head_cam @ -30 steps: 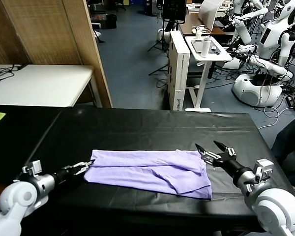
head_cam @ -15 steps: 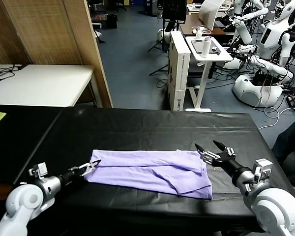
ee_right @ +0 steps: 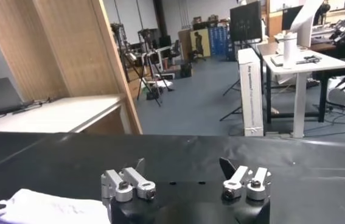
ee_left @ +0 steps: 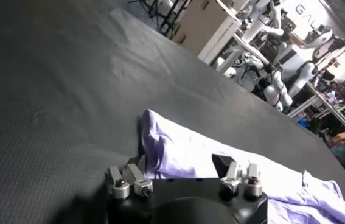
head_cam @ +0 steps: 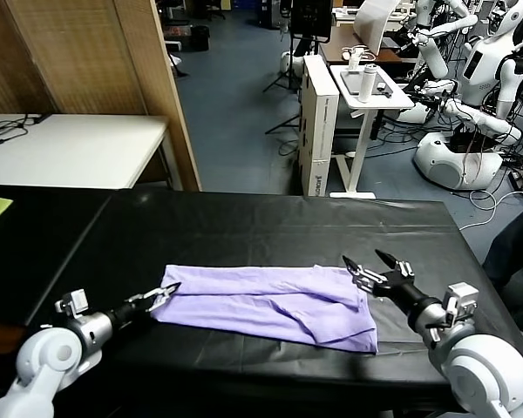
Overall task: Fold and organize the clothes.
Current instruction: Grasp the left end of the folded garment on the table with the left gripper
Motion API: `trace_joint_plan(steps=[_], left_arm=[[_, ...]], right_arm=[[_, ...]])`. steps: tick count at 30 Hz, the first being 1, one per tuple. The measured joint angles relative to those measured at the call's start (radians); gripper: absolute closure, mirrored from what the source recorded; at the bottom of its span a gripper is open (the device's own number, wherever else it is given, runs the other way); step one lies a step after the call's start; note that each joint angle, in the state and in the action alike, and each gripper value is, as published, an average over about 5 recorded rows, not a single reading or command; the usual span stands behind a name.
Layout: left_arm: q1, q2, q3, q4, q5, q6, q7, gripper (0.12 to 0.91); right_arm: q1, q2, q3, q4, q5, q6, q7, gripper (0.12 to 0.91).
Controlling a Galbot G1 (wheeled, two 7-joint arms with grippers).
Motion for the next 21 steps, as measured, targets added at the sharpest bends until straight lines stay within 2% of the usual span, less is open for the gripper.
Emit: trace_joint_plan(steps=[2,4,10,13,21], left_arm=[[0.0,0.0,0.0,0.0,0.0,0.001,-0.001,0.374],[0.001,0.0,0.001,-0.001,0.0,0.002,-0.002,0.464],[0.002,-0.007,0.007,-0.003,-0.001,0.006,-0.01,0.804],[-0.002,-0.012,0.006,-0.009,0.006,0.008,-0.021,0.859],[0.011,0.022,-0.041,-0.049,0.099,0.009,-0.063,0.858]], right_arm=[[0.003,0.002,-0.004,-0.002,-0.003,0.0,-0.001,0.118],[0.006,0.002,-0.007,-0.005,-0.006,0.0,-0.002,0.118],[0.011,0.003,-0.009,-0.009,-0.008,0.0,-0.003,0.118],[0.013,0.004,-0.009,-0.011,-0.008,0.0,-0.003,0.118],[0.018,0.024,-0.005,-0.029,-0.016,0.003,0.003,0.118]])
